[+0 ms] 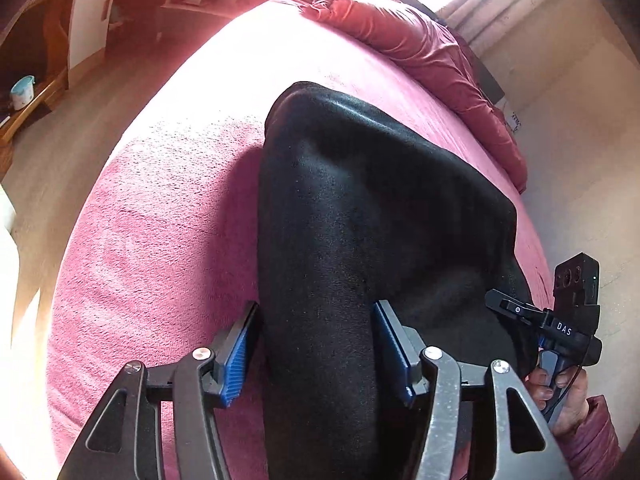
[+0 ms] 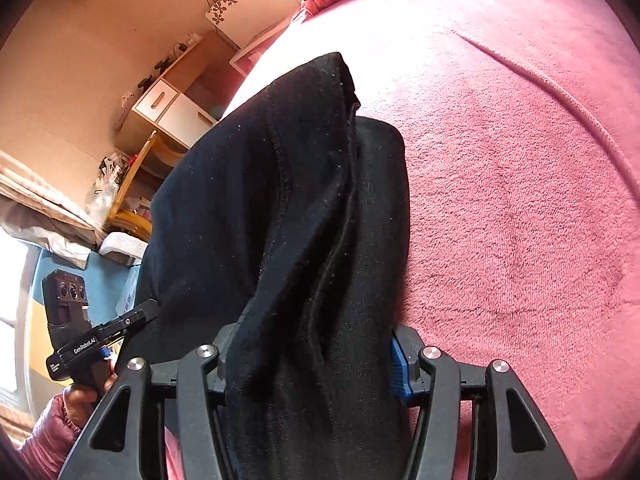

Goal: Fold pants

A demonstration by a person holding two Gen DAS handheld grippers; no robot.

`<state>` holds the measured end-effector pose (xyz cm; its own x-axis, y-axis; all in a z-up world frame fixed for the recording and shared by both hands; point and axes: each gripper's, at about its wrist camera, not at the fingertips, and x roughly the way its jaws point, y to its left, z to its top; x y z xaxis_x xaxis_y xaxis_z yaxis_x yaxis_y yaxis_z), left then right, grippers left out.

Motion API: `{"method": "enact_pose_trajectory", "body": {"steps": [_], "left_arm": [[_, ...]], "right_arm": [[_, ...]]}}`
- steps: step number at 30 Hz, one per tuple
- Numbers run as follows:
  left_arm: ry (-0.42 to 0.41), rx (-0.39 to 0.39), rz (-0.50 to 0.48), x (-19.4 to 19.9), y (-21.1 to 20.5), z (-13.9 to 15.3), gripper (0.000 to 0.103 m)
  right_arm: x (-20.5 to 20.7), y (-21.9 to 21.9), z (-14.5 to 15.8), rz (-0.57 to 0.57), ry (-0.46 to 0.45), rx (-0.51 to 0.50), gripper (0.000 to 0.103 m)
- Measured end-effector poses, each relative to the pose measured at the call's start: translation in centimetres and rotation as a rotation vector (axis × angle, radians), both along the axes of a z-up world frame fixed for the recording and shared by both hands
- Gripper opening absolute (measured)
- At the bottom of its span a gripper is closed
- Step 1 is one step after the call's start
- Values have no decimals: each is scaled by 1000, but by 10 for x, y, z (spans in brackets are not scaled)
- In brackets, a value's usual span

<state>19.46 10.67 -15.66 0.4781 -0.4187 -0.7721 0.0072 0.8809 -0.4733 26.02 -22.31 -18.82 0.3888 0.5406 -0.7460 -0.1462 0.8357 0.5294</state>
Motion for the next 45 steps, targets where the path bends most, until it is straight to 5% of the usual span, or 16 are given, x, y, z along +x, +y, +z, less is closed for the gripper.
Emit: {"method": "enact_pose_trajectory", "body": {"steps": [11,16,30,45], "left_arm": [[-68,184,-3,-9,-30,22,60],[-106,245,29,-17,-31,39,60],[-310,351,73,-80,-45,95,63],[-364,428,113,-136,-61,110,63]], "right_arm": [[-9,-4,1,-37,18,-28,57],[-14,2,14,-78,19,-69,69],[-75,12,64,-149,-148,-290,71],[-159,30,108,-271,-310,-432,79]]}}
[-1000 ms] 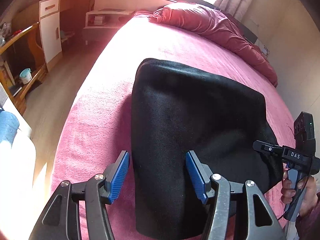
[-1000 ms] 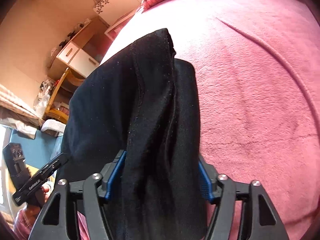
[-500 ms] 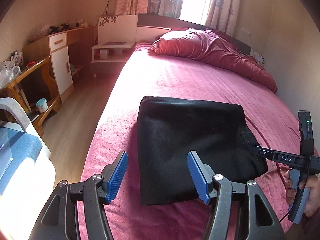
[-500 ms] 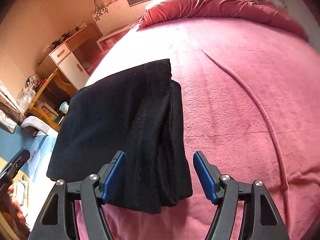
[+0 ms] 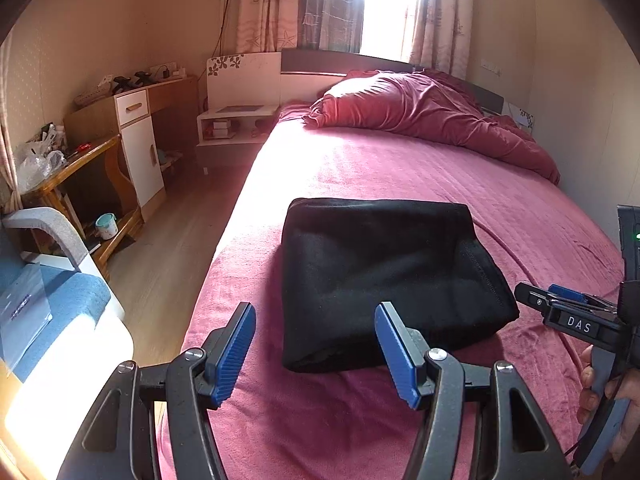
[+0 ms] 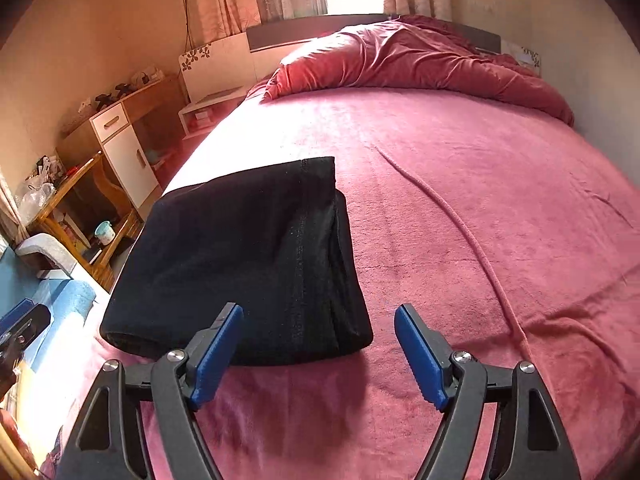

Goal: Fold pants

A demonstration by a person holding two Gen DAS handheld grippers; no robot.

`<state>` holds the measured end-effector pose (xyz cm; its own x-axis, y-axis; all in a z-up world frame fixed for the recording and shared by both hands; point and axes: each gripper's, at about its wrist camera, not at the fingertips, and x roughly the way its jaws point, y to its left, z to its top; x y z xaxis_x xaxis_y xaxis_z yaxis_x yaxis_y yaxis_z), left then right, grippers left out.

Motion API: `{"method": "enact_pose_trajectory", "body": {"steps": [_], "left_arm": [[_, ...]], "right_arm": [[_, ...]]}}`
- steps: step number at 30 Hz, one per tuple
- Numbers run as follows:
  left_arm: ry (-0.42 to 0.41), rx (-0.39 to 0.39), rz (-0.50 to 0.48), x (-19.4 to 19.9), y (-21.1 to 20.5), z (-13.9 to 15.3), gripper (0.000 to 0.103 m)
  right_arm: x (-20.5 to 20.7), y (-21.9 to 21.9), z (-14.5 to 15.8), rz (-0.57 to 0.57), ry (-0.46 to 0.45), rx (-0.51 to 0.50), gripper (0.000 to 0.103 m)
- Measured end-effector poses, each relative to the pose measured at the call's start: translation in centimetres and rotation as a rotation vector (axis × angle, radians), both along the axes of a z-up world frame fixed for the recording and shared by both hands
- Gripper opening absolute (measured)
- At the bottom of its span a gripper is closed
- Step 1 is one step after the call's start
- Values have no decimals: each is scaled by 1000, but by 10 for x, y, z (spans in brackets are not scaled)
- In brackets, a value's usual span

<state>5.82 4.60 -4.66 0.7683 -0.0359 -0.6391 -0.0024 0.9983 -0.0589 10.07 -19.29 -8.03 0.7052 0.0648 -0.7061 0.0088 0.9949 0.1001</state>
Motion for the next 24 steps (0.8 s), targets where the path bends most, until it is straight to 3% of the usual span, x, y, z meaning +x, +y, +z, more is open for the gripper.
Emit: {"method": "enact_pose_trajectory", "body": {"steps": [12,20,24], "left_arm": [[-4,-22,26,-41,-10,-6,63],[-14,-12,40,-44,-14,-1,63],[-26,14,66,-45,-16,1,71]], "right_arm": [[-61,38,1,-35,-57,-97,87],[-75,35,7,-54,-69,-114,88],[-78,36,10,-55,-79,-123,88]]}}
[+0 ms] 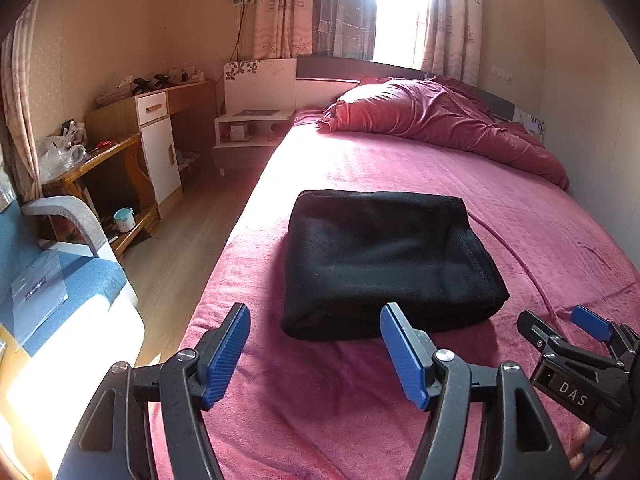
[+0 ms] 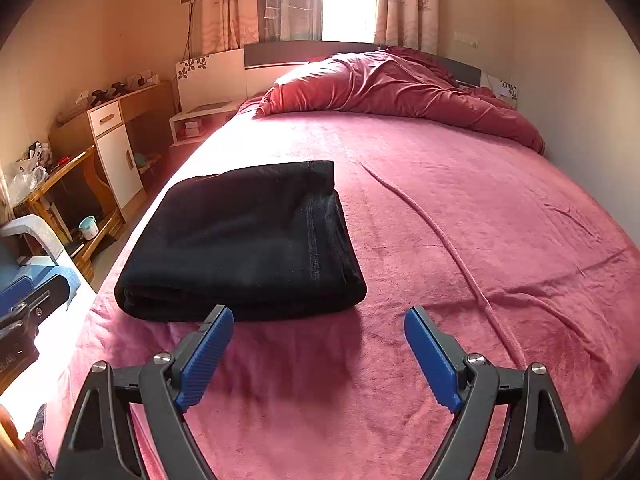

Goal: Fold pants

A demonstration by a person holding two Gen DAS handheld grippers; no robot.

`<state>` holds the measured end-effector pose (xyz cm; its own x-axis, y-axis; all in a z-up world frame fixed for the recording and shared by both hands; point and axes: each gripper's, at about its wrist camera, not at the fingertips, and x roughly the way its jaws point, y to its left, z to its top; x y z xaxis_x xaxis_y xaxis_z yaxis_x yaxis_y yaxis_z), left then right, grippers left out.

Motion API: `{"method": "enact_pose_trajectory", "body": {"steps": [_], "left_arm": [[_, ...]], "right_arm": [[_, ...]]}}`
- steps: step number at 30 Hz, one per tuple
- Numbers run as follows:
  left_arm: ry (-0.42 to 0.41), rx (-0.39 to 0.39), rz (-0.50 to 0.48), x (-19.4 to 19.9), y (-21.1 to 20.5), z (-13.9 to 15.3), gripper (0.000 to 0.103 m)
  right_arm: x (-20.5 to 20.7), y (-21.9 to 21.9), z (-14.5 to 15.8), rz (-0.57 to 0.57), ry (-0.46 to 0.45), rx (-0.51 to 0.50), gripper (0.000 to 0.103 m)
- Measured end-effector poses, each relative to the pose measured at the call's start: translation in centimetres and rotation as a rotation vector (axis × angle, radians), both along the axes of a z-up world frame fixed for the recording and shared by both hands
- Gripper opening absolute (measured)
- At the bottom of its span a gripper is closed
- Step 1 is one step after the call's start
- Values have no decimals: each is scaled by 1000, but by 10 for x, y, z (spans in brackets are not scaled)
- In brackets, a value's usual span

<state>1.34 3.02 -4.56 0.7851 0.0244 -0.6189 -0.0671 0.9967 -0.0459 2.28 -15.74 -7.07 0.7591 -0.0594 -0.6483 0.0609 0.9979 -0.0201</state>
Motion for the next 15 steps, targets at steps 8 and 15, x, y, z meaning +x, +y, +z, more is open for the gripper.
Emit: {"method": "enact_pose_trajectory", "body": {"steps": [8,15], "left_arm": [[-21,26,39,-3,-2,2,71],[-14,16,45,-2,0,1,71]], "right_arm": [[-3,3,3,14,-13,-14,88],[-7,4,4,17,-24,-25,88]]}}
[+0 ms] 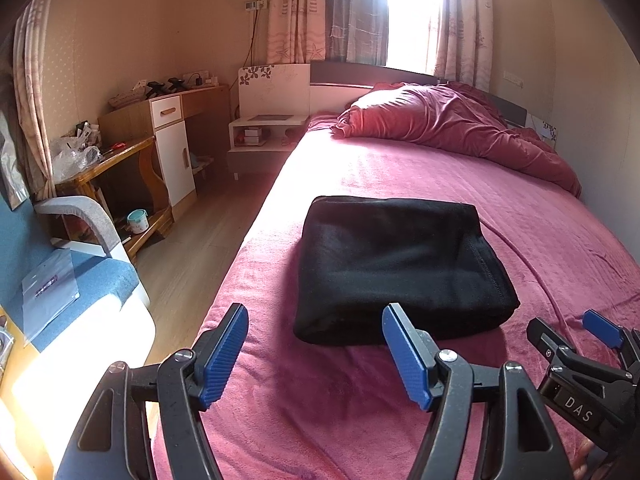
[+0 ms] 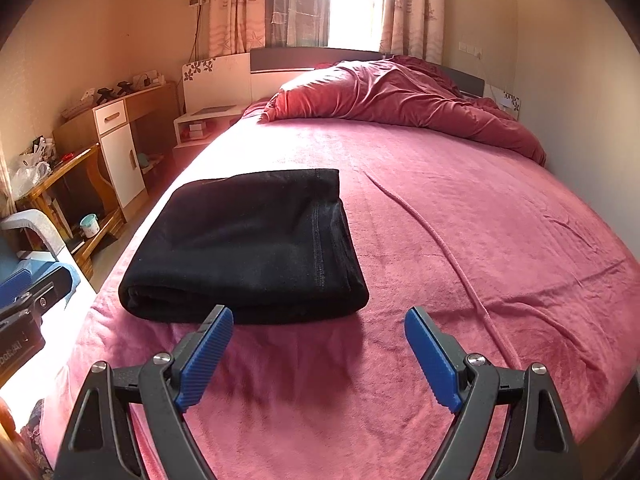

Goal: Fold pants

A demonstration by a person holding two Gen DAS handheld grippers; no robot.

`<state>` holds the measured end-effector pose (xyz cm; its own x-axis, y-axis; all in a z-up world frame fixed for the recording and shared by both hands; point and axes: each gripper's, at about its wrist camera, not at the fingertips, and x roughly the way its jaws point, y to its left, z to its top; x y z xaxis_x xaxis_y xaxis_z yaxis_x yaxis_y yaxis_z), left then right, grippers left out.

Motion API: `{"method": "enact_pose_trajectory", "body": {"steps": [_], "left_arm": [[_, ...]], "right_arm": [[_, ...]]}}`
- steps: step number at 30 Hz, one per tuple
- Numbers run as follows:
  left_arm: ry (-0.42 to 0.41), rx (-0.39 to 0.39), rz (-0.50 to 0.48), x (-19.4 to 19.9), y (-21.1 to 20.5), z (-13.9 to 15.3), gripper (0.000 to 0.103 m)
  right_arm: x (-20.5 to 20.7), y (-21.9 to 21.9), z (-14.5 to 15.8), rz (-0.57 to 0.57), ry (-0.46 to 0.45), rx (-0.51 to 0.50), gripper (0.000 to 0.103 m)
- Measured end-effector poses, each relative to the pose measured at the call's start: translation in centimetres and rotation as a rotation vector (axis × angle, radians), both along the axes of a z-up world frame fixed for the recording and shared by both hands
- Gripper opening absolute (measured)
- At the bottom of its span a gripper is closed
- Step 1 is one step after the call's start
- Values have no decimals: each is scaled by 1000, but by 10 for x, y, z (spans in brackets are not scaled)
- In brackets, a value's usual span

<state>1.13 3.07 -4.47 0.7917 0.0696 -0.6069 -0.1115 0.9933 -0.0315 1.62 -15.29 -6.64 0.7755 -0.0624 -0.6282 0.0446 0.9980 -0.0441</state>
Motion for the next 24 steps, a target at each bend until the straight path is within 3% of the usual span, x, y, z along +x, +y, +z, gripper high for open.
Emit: {"method": "enact_pose_trajectory", "body": {"steps": [24], "left_arm": [[19,-13,6,-1,0,-3,71]], "right_arm": [[0,1,-5,16,10,-11,89]]}}
